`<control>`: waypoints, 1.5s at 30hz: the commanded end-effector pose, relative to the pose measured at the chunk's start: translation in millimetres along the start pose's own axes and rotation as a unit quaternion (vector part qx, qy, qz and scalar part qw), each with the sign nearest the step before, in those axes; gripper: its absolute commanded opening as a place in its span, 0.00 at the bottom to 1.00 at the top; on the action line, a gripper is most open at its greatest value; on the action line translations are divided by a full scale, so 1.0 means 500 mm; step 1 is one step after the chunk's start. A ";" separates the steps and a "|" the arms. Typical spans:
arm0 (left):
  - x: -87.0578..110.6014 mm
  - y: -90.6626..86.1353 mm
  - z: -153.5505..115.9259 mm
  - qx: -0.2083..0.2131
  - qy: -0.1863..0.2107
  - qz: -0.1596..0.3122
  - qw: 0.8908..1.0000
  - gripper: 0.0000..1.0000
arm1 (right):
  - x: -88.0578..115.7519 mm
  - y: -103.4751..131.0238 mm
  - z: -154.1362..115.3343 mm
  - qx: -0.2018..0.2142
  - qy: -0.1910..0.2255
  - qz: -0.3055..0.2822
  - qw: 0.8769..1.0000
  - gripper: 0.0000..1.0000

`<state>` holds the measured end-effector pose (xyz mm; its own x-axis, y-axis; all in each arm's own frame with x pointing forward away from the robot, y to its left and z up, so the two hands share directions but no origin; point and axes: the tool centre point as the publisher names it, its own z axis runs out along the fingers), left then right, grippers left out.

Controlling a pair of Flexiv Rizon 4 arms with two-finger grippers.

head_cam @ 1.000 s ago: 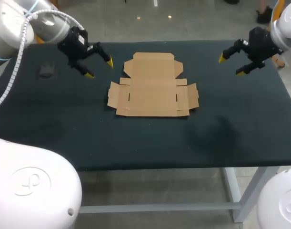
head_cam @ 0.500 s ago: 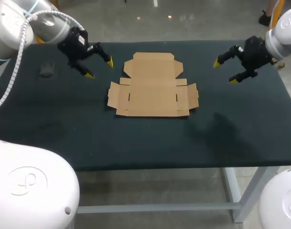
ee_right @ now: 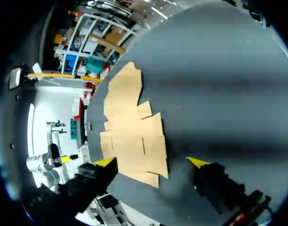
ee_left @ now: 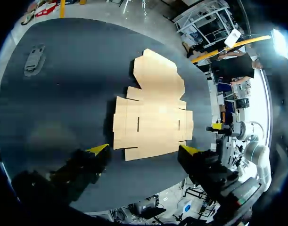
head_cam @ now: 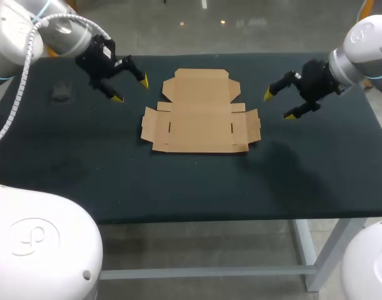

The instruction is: Assemble the packaging by folding the flat box into shape, placing the metal phone stand inside, and closing the box properly

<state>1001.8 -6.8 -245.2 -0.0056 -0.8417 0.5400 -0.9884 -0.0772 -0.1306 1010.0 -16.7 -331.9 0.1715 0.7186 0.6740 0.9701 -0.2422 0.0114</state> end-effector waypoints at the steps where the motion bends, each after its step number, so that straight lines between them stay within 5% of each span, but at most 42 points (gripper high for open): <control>1: 0.002 0.000 -0.003 -0.001 -0.003 -0.001 1.000 1.00 | -0.012 0.016 0.033 0.026 0.001 -0.001 1.000 1.00; 14: 0.002 0.000 -0.003 -0.001 -0.003 -0.001 1.000 1.00 | -0.036 0.012 0.106 0.063 0.020 -0.059 0.996 0.96; 21: 0.002 0.000 -0.003 -0.001 -0.003 -0.001 1.000 1.00 | -0.051 0.025 0.140 0.073 0.038 -0.085 0.993 0.58; 28: 0.002 0.000 -0.003 -0.001 -0.003 -0.001 1.000 1.00 | -0.046 0.036 0.161 0.078 0.043 -0.100 0.991 0.57; 35: 0.002 0.000 -0.003 -0.001 -0.003 -0.001 1.000 1.00 | -0.032 0.043 0.173 0.079 0.060 -0.108 0.989 0.36; 39: 0.002 0.000 -0.003 -0.001 -0.003 -0.001 1.000 1.00 | -0.027 0.042 0.180 0.083 0.069 -0.111 0.988 0.00; 45: 0.002 0.000 -0.003 -0.001 -0.003 -0.001 1.000 1.00 | -0.024 0.029 0.187 0.094 0.081 -0.120 0.985 0.00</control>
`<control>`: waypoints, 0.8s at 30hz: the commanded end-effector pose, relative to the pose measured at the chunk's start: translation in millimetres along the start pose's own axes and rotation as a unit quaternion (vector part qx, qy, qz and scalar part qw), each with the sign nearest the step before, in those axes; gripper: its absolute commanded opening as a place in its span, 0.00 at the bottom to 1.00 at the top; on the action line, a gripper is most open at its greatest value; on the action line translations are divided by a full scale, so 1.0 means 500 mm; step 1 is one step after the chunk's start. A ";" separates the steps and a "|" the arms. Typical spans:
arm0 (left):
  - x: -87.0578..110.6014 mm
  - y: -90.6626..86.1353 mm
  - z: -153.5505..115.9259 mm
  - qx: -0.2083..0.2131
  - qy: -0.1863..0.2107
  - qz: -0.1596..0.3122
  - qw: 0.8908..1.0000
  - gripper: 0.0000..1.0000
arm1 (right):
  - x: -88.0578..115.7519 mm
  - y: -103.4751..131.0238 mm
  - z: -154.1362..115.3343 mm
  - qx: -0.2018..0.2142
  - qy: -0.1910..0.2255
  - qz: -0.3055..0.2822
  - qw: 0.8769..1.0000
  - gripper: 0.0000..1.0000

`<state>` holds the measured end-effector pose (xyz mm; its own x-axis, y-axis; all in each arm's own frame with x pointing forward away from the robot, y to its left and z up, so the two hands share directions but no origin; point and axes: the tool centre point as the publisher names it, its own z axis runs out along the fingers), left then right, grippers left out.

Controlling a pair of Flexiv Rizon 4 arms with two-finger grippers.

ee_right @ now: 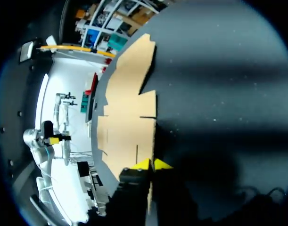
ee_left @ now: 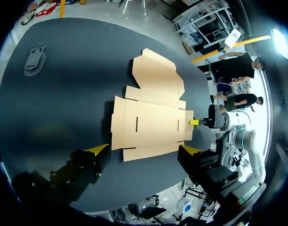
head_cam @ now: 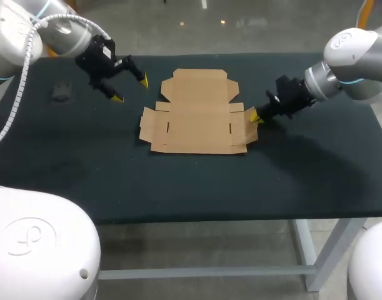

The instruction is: Assemble the packaging by folding the flat box into shape, placing the metal phone stand inside, and closing the box properly

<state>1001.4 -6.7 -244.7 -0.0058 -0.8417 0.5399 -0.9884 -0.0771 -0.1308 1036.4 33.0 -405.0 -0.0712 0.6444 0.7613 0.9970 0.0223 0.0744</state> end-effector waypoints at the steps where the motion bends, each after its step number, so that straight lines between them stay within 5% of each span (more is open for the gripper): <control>1: 0.002 -0.001 -0.002 -0.001 -0.003 -0.001 1.000 1.00 | -0.005 -0.003 0.005 0.020 0.015 -0.007 1.000 0.00; 24: 0.002 -0.001 -0.002 -0.001 -0.003 -0.001 1.000 1.00 | 0.046 -0.143 0.007 -0.005 0.022 -0.008 1.000 0.00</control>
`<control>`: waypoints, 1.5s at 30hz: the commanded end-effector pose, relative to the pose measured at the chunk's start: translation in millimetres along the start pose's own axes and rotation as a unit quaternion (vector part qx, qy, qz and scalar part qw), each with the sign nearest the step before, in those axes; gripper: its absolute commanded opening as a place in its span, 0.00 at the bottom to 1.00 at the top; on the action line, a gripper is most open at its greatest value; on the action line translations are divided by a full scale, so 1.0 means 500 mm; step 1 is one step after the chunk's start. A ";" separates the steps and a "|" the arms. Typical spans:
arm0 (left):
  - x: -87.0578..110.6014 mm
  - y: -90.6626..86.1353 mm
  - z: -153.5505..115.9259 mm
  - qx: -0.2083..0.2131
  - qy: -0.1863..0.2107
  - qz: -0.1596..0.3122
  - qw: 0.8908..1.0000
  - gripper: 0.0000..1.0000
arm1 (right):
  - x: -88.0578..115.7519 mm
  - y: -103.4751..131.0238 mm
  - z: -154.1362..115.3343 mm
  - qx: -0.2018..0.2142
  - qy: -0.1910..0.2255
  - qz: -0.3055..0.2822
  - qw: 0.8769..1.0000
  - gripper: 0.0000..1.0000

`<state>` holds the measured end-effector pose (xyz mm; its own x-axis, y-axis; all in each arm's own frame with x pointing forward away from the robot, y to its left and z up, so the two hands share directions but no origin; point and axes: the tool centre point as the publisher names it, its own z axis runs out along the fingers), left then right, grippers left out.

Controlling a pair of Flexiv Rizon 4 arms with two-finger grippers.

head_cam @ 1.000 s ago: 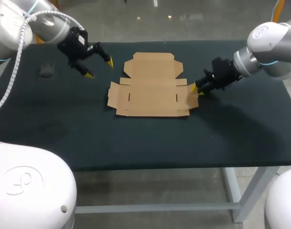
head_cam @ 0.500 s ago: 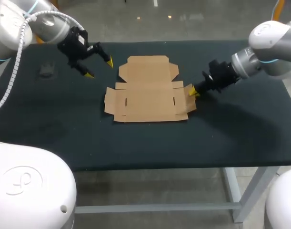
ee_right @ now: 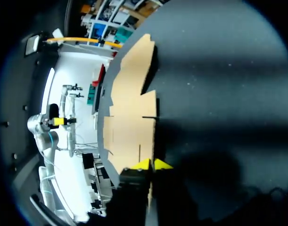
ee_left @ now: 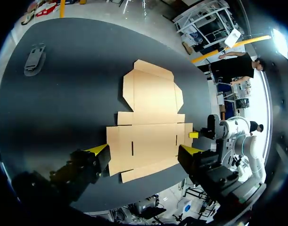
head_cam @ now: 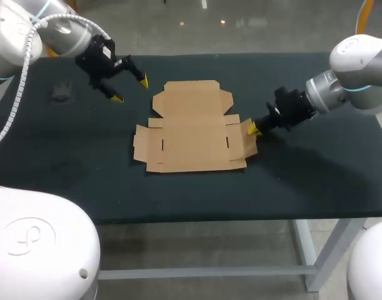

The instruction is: Assemble the packaging by folding the flat box into shape, placing the metal phone stand inside, and closing the box properly

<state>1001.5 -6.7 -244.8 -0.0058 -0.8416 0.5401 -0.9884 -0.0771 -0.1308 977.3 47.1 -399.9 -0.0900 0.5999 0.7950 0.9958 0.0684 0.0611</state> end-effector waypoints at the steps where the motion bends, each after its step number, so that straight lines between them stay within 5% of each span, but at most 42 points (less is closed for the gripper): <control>1: 0.002 -0.001 -0.002 -0.001 -0.004 -0.001 1.000 1.00 | 0.013 -0.030 -0.001 -0.028 -0.006 0.001 1.000 0.00; 11: 0.002 -0.001 -0.002 -0.001 -0.004 -0.001 1.000 1.00 | 0.008 -0.061 0.014 -0.022 -0.001 0.013 1.000 0.00; 13: 0.002 -0.001 -0.002 -0.001 -0.004 -0.001 1.000 1.00 | 0.007 -0.062 0.015 -0.021 -0.003 0.015 1.000 0.26; 14: 0.002 -0.001 -0.002 -0.001 -0.004 -0.001 1.000 1.00 | 0.005 -0.060 0.014 -0.020 -0.003 0.016 1.000 0.47; 15: 0.002 -0.001 -0.002 -0.001 -0.004 -0.001 1.000 1.00 | 0.005 -0.058 0.011 -0.020 -0.003 0.016 1.000 0.87; 16: 0.002 -0.001 -0.002 -0.001 -0.004 -0.001 1.000 1.00 | 0.005 -0.057 0.009 -0.020 -0.003 0.016 1.000 1.00; 26: 0.002 -0.001 -0.002 -0.001 -0.004 -0.001 1.000 1.00 | -0.001 -0.020 -0.034 -0.017 -0.016 0.012 1.000 1.00; 37: 0.002 -0.001 -0.002 -0.001 -0.004 -0.001 1.000 1.00 | -0.004 0.009 -0.023 0.035 0.009 -0.002 0.999 1.00; 39: 0.002 -0.001 -0.002 -0.001 -0.004 -0.001 1.000 1.00 | -0.002 0.011 -0.021 0.039 0.012 -0.005 0.999 0.78; 44: 0.002 -0.001 -0.002 -0.001 -0.004 -0.001 1.000 1.00 | 0.007 0.008 -0.009 0.060 0.020 -0.010 0.998 0.59; 45: 0.002 -0.001 -0.002 -0.001 -0.004 -0.001 1.000 1.00 | 0.008 0.006 -0.005 0.064 0.018 -0.010 0.998 0.49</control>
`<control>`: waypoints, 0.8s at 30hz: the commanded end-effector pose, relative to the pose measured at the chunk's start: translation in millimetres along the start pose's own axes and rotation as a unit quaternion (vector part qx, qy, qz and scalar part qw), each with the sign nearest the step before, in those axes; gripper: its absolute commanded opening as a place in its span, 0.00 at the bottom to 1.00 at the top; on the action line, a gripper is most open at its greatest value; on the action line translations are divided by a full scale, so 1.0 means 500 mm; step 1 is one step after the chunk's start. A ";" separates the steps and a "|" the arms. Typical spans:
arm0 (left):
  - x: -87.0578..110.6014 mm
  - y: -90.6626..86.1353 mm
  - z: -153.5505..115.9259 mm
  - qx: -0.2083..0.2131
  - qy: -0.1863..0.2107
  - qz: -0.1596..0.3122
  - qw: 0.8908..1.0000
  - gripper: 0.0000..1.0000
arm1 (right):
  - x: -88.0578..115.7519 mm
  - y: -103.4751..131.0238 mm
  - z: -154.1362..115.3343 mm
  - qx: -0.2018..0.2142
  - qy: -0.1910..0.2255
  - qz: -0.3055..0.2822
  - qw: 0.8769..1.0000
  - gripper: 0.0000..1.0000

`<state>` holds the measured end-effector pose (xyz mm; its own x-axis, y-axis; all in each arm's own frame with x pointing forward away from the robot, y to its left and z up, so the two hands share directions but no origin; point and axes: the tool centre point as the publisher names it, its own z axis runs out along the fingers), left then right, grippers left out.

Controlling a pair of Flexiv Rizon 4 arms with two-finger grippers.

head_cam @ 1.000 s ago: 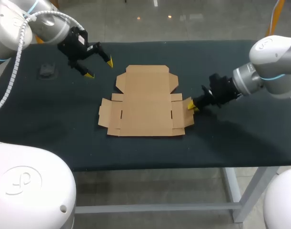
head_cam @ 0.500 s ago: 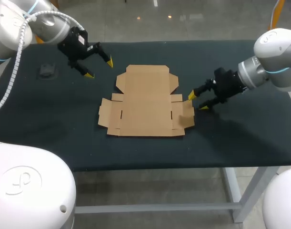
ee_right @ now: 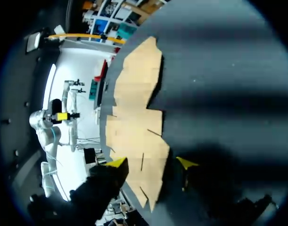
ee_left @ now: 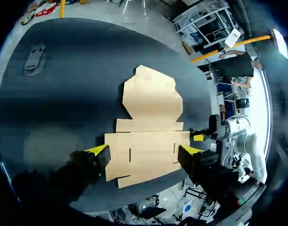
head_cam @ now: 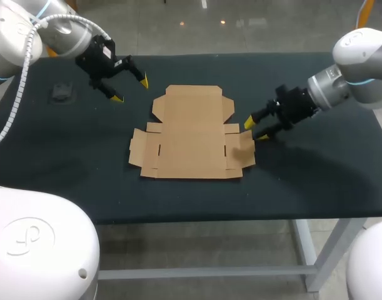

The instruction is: Assemble the packaging by folding the flat box into shape, placing the metal phone stand inside, and closing the box properly

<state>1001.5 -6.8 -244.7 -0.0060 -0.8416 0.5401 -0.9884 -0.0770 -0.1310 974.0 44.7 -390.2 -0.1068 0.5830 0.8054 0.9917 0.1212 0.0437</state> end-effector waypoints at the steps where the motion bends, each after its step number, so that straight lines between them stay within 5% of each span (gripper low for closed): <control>1: 0.002 -0.001 -0.002 -0.001 -0.004 -0.001 1.000 1.00 | -0.005 0.010 0.013 0.041 0.008 -0.001 0.999 0.48; 11: 0.002 -0.001 -0.002 -0.001 -0.004 -0.001 1.000 1.00 | -0.012 -0.013 0.044 0.068 0.005 0.006 0.998 0.42; 12: 0.002 -0.001 -0.002 -0.001 -0.004 -0.001 1.000 1.00 | -0.013 -0.013 0.046 0.069 0.006 0.007 0.998 0.36; 14: 0.002 -0.001 -0.002 -0.001 -0.004 -0.001 1.000 1.00 | -0.012 -0.018 0.048 0.071 0.010 0.006 0.997 0.00; 24: 0.002 -0.001 -0.002 -0.001 -0.004 -0.001 1.000 1.00 | 0.009 -0.055 0.053 0.076 0.030 -0.010 0.997 0.00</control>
<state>1001.5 -6.8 -244.7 -0.0059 -0.8416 0.5401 -0.9884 -0.0771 -0.1310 946.9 68.0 -402.5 -0.1152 0.5394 0.8341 0.9666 0.2543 -0.0310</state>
